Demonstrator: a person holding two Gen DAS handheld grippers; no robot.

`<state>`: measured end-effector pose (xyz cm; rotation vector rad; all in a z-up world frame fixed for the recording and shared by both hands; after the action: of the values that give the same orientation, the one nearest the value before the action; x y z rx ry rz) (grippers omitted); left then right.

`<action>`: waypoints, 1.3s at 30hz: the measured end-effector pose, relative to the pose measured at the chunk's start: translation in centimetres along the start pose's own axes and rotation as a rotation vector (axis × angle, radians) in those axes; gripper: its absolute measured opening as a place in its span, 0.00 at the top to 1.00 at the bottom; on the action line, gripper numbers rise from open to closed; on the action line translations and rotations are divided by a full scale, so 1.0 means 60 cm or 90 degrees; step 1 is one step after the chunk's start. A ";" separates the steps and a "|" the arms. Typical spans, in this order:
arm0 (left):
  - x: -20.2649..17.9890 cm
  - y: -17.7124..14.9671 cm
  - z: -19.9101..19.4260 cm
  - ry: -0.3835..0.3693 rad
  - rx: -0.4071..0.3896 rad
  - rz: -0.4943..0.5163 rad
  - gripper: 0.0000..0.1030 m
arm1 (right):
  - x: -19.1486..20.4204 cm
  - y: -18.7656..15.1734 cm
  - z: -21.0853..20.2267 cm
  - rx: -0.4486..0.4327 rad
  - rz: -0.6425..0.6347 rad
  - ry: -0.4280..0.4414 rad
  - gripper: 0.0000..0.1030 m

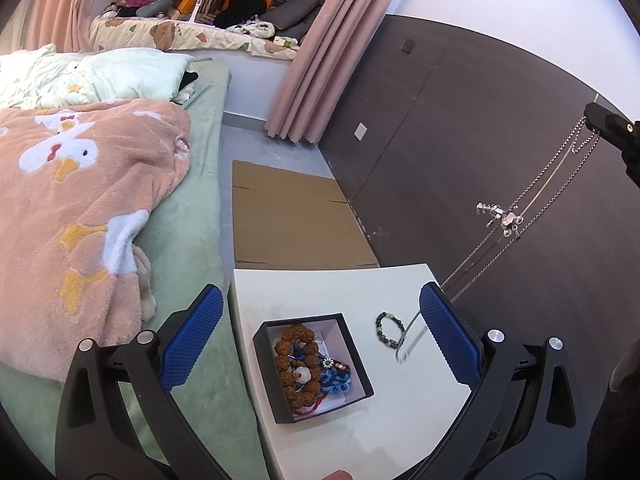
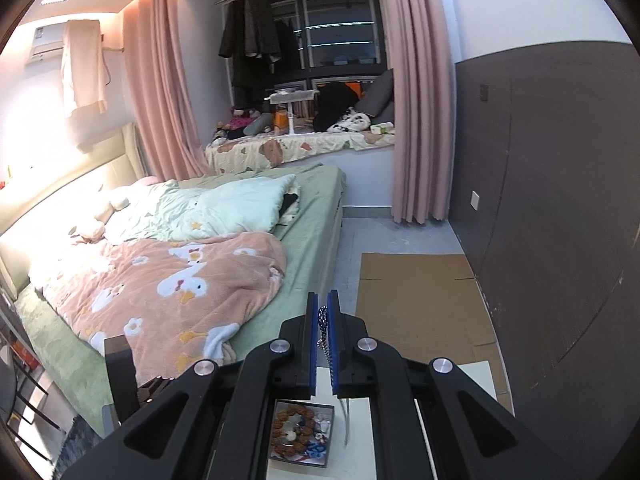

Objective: Organize jewelry

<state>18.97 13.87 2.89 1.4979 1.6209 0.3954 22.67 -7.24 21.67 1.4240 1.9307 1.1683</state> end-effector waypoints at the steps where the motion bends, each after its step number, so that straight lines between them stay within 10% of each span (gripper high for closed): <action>1: 0.002 0.000 -0.003 0.001 -0.002 -0.001 0.05 | 0.008 0.000 0.001 0.001 -0.005 0.003 0.95; 25: 0.031 -0.004 0.014 0.011 0.017 -0.021 0.05 | -0.010 -0.203 0.218 0.207 0.059 0.068 0.91; 29: 0.027 -0.006 0.025 0.018 0.025 -0.019 0.05 | -0.050 -0.228 0.226 0.207 0.088 0.057 0.42; 39: -0.040 -0.020 0.082 0.023 0.067 0.037 0.05 | -0.169 -0.264 0.214 0.210 0.143 0.041 0.42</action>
<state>21.71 9.84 0.10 1.6273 1.6519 0.3771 27.76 -13.68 0.41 1.8333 2.1257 1.0345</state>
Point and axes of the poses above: each gripper's, at about its wrist camera, not at the fingertips, and z roughly the way its jaws point, x to its left, y to its top, the point moved 1 cm from there along z, roughly the way its jaws point, and after that the axes turned 3 degrees about z, right-handed, at the moved point
